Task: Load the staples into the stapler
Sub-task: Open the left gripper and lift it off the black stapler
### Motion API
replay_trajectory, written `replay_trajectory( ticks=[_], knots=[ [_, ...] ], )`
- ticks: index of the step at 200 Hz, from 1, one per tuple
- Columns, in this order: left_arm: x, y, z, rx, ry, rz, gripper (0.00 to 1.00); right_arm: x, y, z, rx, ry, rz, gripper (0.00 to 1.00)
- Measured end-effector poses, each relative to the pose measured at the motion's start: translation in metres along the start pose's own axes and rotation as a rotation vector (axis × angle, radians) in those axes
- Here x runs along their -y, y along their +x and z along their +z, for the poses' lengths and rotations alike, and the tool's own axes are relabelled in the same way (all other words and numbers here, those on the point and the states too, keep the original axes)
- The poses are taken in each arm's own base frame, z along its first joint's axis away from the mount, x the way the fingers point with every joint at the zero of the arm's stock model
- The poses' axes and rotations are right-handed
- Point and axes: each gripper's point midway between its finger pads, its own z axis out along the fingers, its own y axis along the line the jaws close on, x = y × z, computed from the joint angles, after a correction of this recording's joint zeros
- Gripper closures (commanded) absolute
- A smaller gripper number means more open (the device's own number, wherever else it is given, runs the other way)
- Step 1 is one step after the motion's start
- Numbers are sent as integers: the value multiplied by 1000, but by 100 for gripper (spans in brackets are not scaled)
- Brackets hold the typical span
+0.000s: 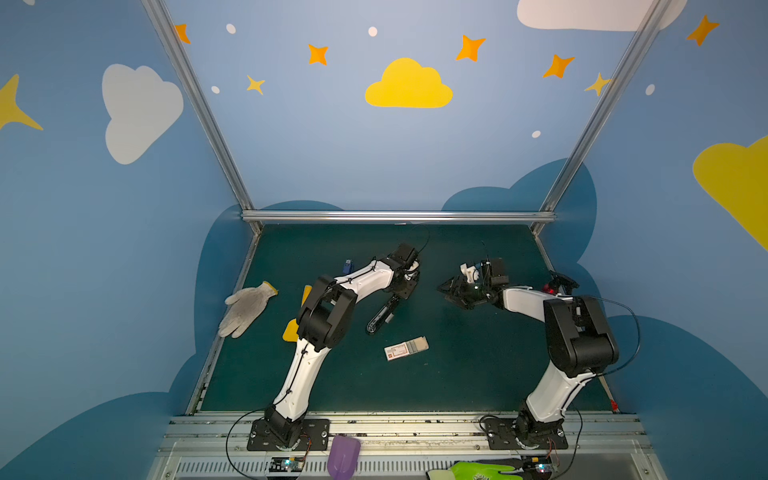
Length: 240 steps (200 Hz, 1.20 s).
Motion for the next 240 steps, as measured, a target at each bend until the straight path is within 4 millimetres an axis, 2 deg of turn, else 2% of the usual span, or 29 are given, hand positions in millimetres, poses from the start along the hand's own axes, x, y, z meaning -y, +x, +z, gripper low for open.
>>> replay_trajectory(
  ticks=[26,74,102,112,138,156,169,183,213,227,240],
  knots=[
    [-3,-2,0,9,-12,-1,81,-10,-5,0,7,-40,-10,42],
    [-18,-11,-5,24,-92,11,80,-15,-2,-3,3,-57,-18,43],
    [-31,-30,-5,53,-129,12,62,-18,5,-11,6,-61,-29,43],
    [-37,-34,-5,59,-140,7,59,-20,8,-15,8,-62,-34,43],
    [-45,-30,-6,46,-152,-13,58,-22,15,-22,10,-64,-49,44],
    [-45,-17,-9,25,-151,-39,58,-23,20,-27,7,-61,-59,44],
    [-42,-2,-22,5,-141,-63,58,-25,26,-32,1,-58,-67,44],
    [-34,13,-45,-2,-122,-89,58,-26,31,-36,-5,-53,-82,44],
    [-17,26,-99,51,-63,-154,58,-35,46,-42,-30,-45,-133,45],
    [-10,36,-111,55,-41,-173,58,-38,54,-43,-48,-36,-159,45],
    [-4,51,-110,30,-35,-185,58,-40,62,-43,-66,-28,-184,46]
  ],
)
